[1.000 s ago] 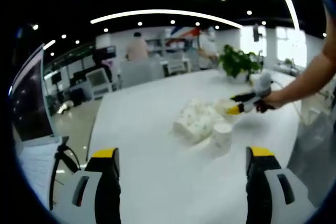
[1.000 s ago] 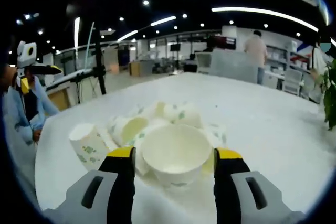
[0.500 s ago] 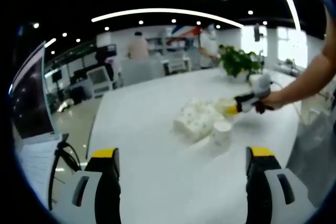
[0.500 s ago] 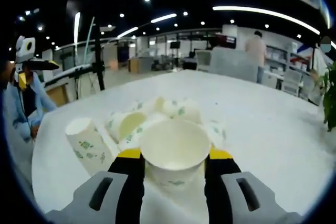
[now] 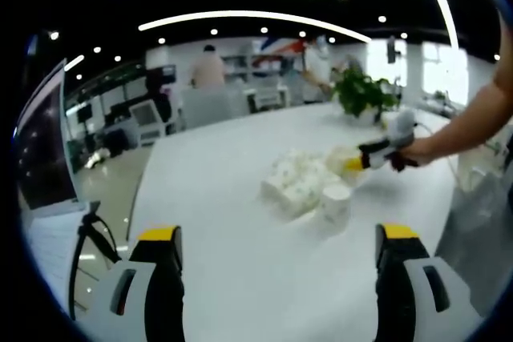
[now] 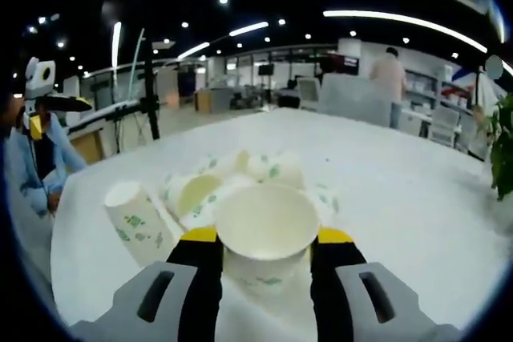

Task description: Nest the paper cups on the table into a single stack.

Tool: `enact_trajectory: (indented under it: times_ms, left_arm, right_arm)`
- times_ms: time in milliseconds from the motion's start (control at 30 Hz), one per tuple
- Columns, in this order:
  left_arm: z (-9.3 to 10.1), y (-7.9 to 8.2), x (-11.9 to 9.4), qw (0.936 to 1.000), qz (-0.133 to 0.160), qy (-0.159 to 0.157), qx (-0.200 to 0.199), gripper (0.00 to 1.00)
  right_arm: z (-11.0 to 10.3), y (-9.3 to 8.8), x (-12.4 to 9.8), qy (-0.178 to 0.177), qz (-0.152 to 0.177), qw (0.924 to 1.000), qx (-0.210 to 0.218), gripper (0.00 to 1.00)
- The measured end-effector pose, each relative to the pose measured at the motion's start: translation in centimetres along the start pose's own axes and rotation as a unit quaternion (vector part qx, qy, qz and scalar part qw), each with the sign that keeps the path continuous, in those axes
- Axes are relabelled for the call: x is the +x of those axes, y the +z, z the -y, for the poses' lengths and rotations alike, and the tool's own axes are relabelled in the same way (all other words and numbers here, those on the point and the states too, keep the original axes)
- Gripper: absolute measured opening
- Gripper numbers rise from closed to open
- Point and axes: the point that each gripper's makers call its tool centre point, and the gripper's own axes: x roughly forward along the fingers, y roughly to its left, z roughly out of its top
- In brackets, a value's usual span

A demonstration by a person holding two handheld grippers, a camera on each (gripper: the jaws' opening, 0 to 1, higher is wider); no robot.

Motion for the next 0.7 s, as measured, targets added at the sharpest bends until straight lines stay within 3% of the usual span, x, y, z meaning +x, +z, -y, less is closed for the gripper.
enact_trajectory:
  times_ms: [700]
  left_arm:
    - [-0.2, -0.2, 0.4, 1.0, -0.005, -0.002, -0.002, 0.99]
  right_arm:
    - [0.7, 3.4, -1.7, 0.002, 0.013, 0.9999, 0.005, 0.38]
